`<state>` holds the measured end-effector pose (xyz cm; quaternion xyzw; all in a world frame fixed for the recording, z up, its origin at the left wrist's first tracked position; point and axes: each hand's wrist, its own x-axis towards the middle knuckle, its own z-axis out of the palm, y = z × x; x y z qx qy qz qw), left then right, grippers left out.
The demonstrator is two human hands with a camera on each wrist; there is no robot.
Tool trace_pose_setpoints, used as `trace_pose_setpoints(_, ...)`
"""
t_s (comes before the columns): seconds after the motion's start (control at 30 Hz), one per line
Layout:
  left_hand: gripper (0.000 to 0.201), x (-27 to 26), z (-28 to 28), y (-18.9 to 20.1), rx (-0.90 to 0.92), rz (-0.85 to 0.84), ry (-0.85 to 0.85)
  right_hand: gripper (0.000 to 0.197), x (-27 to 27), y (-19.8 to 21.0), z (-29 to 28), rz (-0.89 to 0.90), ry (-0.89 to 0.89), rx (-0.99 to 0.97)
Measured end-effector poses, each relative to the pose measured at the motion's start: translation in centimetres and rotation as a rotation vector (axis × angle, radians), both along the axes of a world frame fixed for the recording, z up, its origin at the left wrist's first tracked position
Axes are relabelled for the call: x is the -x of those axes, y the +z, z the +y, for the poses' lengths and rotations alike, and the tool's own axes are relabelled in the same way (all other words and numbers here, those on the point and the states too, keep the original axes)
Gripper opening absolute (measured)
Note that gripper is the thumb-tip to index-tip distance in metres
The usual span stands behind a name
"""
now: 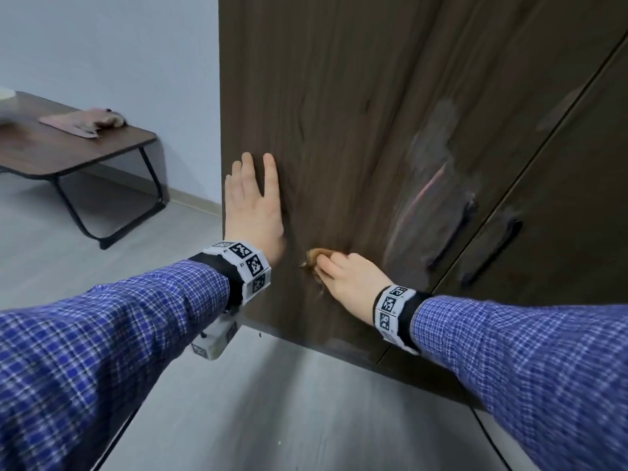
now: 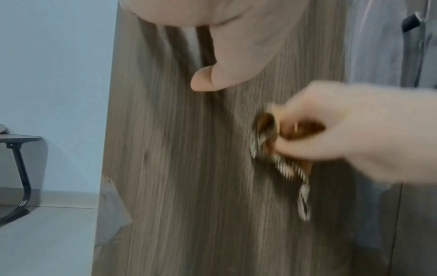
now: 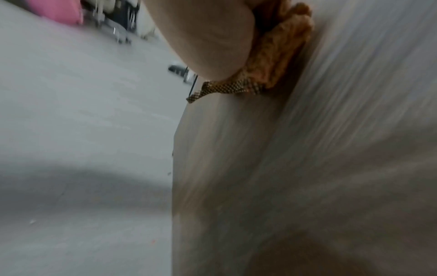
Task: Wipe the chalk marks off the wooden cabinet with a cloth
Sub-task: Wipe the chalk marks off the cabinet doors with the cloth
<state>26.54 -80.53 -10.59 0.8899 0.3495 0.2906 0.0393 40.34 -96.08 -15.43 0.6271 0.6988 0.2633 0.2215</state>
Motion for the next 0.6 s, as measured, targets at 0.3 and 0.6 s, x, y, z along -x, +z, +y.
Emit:
trace_pose_setpoints(0.3,0.114,-1.5,-1.2,1.9,-0.325,-0.1,-0.355,0.035,-4.2,23.3,-4.8,-0.022,0.159,-0.679)
trace_pose_setpoints(0.6,0.112,-2.9,-3.4,3.0,-0.291,0.009,-0.205,0.034,-3.4,2.0,-6.9,0.144,-0.021,-0.13)
